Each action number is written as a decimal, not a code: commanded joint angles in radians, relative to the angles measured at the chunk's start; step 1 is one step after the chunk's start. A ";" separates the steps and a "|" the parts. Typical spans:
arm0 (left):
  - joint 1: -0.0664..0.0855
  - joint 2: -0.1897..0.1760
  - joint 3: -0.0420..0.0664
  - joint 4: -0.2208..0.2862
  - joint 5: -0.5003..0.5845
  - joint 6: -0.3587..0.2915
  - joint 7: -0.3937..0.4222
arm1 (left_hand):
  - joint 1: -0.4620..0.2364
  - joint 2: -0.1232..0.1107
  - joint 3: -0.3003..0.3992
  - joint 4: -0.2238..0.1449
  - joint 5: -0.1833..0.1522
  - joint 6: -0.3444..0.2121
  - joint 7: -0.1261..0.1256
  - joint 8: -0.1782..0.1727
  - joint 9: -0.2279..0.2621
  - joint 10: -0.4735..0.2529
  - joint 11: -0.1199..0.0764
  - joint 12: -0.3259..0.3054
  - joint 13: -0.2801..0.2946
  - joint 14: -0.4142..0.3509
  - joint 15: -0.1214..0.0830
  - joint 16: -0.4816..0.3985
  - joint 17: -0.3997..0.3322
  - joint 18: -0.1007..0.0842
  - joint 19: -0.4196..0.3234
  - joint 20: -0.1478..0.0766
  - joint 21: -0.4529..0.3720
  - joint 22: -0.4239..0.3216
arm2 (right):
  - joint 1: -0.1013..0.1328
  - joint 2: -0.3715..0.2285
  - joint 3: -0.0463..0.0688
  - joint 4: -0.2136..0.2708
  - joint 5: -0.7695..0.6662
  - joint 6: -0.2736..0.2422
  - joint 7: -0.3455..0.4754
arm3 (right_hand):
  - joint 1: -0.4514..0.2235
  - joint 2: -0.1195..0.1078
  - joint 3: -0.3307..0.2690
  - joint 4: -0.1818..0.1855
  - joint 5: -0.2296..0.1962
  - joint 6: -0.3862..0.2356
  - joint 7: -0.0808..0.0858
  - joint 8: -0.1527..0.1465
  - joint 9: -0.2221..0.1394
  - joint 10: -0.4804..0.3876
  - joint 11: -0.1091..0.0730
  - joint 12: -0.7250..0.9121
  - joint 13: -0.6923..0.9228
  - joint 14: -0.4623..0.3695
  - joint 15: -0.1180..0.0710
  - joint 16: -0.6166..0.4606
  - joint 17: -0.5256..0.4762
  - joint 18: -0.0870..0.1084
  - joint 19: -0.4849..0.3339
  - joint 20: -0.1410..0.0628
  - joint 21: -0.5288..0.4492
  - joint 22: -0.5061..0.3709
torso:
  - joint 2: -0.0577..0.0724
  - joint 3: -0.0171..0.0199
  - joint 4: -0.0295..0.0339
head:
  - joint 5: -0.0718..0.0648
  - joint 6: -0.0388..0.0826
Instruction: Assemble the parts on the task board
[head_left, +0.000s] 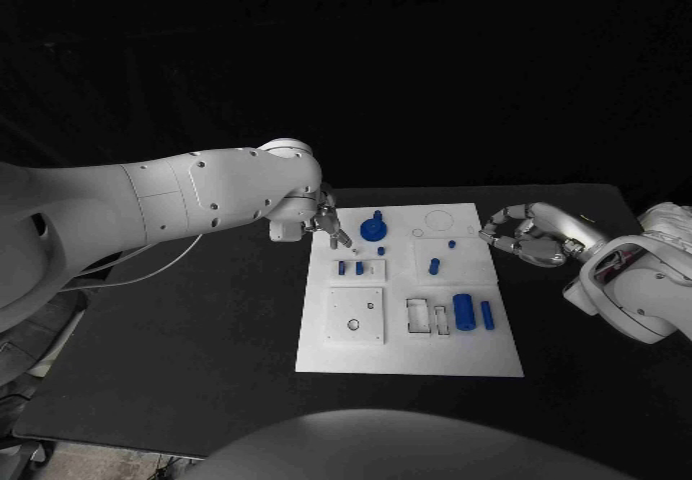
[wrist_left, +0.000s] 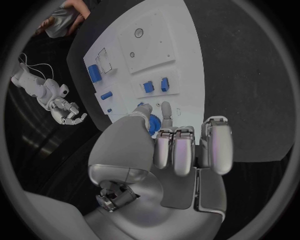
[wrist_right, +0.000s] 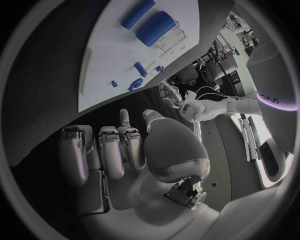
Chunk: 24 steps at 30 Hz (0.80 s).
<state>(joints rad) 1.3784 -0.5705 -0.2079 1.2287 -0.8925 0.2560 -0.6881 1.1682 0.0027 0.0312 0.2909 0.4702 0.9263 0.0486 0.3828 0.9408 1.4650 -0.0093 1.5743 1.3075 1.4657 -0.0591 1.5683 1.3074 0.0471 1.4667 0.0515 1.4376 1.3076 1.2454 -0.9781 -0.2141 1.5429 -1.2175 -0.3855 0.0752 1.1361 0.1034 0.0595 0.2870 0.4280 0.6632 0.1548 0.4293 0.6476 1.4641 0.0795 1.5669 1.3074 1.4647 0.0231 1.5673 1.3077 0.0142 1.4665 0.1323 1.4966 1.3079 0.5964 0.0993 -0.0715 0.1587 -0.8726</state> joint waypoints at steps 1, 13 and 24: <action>-0.004 0.017 0.001 -0.017 0.007 0.080 -0.072 | -0.015 -0.001 -0.008 0.000 0.004 0.009 0.001 0.008 0.006 0.106 -0.008 -0.004 0.263 0.105 -0.004 0.002 0.263 -0.014 0.026 -0.001 0.003 0.219 | -0.001 -0.001 0.000 0.002 -0.005 0.001 0.013 | 0.009 -0.002 -0.002 -0.004 0.004 -0.002 0.000 0.002 -0.001 0.107 0.006 0.004 0.263 0.106 0.005 0.003 0.263 0.011 0.032 0.006 0.000 0.230 | -0.001 0.0002 0.0013 | 0.001 0.000; -0.018 0.061 0.001 -0.075 0.019 0.140 -0.057 | -0.014 -0.009 -0.018 -0.003 0.035 -0.003 -0.003 0.030 0.036 0.106 -0.011 -0.004 0.263 0.105 -0.006 0.002 0.263 -0.012 0.023 -0.003 -0.002 0.218 | -0.001 0.002 0.000 0.001 -0.005 0.004 0.012 | 0.010 -0.002 -0.002 -0.004 0.004 -0.001 0.000 0.002 -0.001 0.107 0.006 0.004 0.263 0.106 0.005 0.003 0.263 0.011 0.032 0.006 0.000 0.230 | -0.001 0.0003 0.0007 | 0.006 0.000; -0.037 0.092 0.001 -0.128 0.011 0.168 -0.058 | -0.005 -0.009 -0.017 -0.005 0.058 -0.009 -0.003 0.034 0.045 0.106 -0.011 -0.004 0.263 0.105 -0.006 0.002 0.263 -0.012 0.022 -0.003 -0.004 0.217 | -0.001 0.001 0.000 0.002 -0.005 0.009 0.010 | 0.010 -0.002 -0.002 -0.004 0.005 0.001 0.000 0.003 -0.001 0.107 0.006 0.004 0.263 0.106 0.005 0.003 0.263 0.011 0.032 0.006 0.001 0.230 | 0.000 0.0004 0.0002 | 0.007 0.000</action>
<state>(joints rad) 1.3432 -0.4823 -0.2071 1.1041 -0.8815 0.3833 -0.6946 1.1598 -0.0002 0.0209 0.2880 0.5249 0.9227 0.0454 0.4137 0.9855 1.4687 -0.0129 1.5743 1.3075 1.4657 -0.0591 1.5683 1.3073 0.0472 1.4667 0.0515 1.4373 1.3075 1.2447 -0.9772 -0.2141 1.5432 -1.2174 -0.3852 0.0779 1.1361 0.1034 0.0595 0.2870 0.4280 0.6632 0.1548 0.4293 0.6478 1.4641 0.0795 1.5669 1.3073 1.4647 0.0231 1.5673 1.3075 0.0143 1.4665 0.1323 1.4966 1.3077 0.5959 0.0993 -0.0709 0.1643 -0.8726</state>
